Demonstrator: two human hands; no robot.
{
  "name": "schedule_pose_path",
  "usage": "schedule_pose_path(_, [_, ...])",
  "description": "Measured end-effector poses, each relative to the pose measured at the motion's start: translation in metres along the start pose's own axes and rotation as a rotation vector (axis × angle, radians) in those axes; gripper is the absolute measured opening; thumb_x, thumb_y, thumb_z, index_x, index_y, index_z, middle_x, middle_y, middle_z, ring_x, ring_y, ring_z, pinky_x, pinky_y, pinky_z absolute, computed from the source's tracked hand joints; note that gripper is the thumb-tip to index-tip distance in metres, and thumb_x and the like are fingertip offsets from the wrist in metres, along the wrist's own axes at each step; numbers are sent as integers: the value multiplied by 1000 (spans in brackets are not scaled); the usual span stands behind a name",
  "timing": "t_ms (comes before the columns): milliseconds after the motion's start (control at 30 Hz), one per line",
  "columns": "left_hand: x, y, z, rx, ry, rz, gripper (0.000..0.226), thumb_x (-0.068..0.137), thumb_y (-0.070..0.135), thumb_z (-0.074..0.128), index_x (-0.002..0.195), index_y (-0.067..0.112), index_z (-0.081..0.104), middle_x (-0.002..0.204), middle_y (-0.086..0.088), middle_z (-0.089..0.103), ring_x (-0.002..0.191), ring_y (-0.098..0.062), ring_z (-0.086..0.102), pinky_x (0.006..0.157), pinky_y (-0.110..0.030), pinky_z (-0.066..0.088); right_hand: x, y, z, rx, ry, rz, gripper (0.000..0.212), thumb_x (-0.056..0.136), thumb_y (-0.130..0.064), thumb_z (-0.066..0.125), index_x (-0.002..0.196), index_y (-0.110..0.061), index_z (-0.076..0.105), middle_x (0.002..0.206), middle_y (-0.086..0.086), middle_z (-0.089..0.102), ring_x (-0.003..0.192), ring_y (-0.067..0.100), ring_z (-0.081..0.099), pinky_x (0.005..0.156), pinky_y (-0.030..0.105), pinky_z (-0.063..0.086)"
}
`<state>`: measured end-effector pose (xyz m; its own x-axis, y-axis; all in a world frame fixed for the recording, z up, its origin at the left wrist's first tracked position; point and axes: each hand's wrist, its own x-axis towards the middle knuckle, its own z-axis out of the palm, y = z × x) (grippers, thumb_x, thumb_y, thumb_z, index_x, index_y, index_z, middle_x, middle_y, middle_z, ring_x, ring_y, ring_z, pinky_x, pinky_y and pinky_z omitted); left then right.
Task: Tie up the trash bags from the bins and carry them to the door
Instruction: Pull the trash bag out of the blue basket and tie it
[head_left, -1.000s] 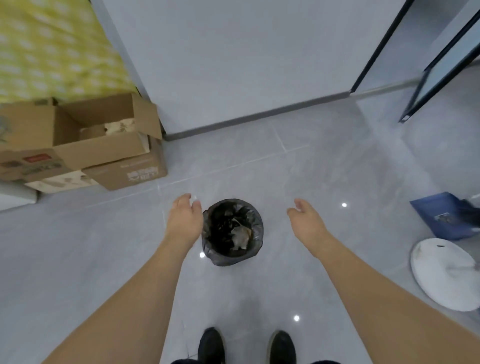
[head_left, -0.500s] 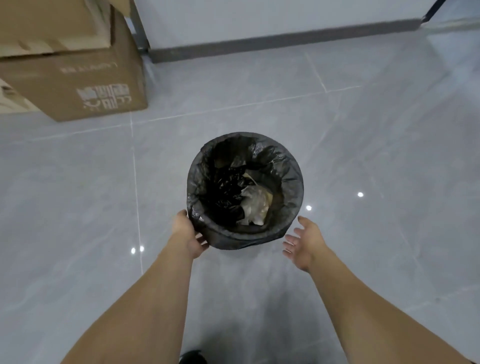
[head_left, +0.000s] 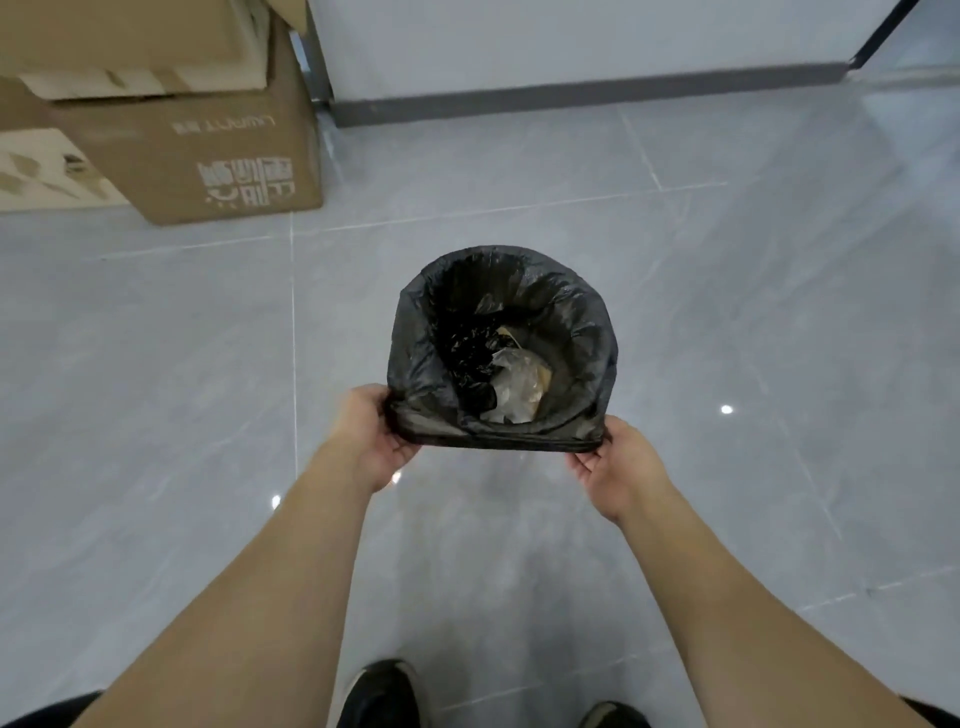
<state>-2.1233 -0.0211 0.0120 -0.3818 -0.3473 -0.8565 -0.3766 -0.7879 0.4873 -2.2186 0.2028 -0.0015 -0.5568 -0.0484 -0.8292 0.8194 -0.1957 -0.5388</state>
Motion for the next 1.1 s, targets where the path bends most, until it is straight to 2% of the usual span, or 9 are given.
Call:
schedule_pose_path(133, [-17, 31, 22, 60, 56, 227, 15, 88, 9, 47, 95, 6, 61, 83, -9, 64, 65, -23, 63, 52, -31, 57, -17, -25, 19, 44, 72, -161, 16, 93, -8, 52, 80, -10, 62, 75, 6, 65, 67, 19, 61, 66, 31, 52])
schedule_pose_path(300, [-23, 66, 56, 216, 46, 470, 6, 87, 5, 49, 87, 8, 54, 68, -8, 52, 63, -24, 53, 62, -34, 57, -20, -55, 47, -29, 94, -334, 26, 82, 0, 43, 63, -18, 38, 60, 2, 34, 55, 18, 30, 49, 29, 29])
schedule_pose_path(433, [-25, 74, 72, 148, -25, 557, 6, 83, 8, 52, 89, 10, 53, 67, -6, 42, 64, -21, 39, 59, -33, 39, -24, -74, 55, 22, 65, -379, 30, 82, -3, 38, 62, -20, 25, 54, -2, 23, 42, 15, 20, 36, 15, 19])
schedule_pose_path(533, [-31, 73, 74, 11, -133, 513, 7, 80, 14, 51, 73, 11, 52, 64, -2, 45, 62, -19, 43, 59, -30, 37, -34, -84, 57, 119, 3, -351, 27, 86, -9, 39, 62, -19, 31, 51, -4, 30, 38, 11, 29, 34, 12, 26])
schedule_pose_path(633, [-37, 76, 76, -124, -273, 472, 22, 82, 14, 41, 62, 14, 49, 61, -2, 47, 56, -19, 47, 55, -27, 39, -48, -95, 57, 270, -149, -364, 23, 88, -13, 37, 73, -9, 53, 68, 3, 50, 60, 19, 47, 58, 23, 46])
schedule_pose_path(700, [-45, 81, 79, -224, -365, 466, 34, 81, 10, 35, 50, 15, 50, 54, -1, 48, 49, -19, 48, 51, -22, 41, -52, -105, 54, 355, -243, -366, 31, 88, -14, 33, 88, 0, 60, 84, 11, 58, 72, 25, 50, 75, 33, 47])
schedule_pose_path(800, [-58, 87, 89, -343, -453, 456, 4, 62, 13, 41, 58, 14, 43, 56, -3, 50, 51, -23, 53, 57, -24, 49, -54, -119, 51, 462, -316, -365, 41, 87, -14, 30, 111, 7, 57, 111, 17, 63, 91, 28, 56, 90, 36, 48])
schedule_pose_path(967, [-66, 92, 108, -387, -578, 414, 21, 78, 19, 38, 71, 8, 54, 77, -14, 64, 69, -30, 66, 77, -42, 53, -71, -143, 46, 644, -435, -388, 37, 92, -11, 26, 94, 5, 59, 70, 16, 73, 86, 30, 64, 107, 44, 42])
schedule_pose_path(1100, [-85, 96, 131, -468, -631, 427, 36, 85, 21, 32, 74, 2, 61, 76, -18, 69, 68, -33, 67, 82, -43, 52, -85, -165, 41, 775, -508, -372, 34, 93, -12, 28, 85, 2, 58, 72, 19, 71, 86, 32, 65, 106, 46, 42])
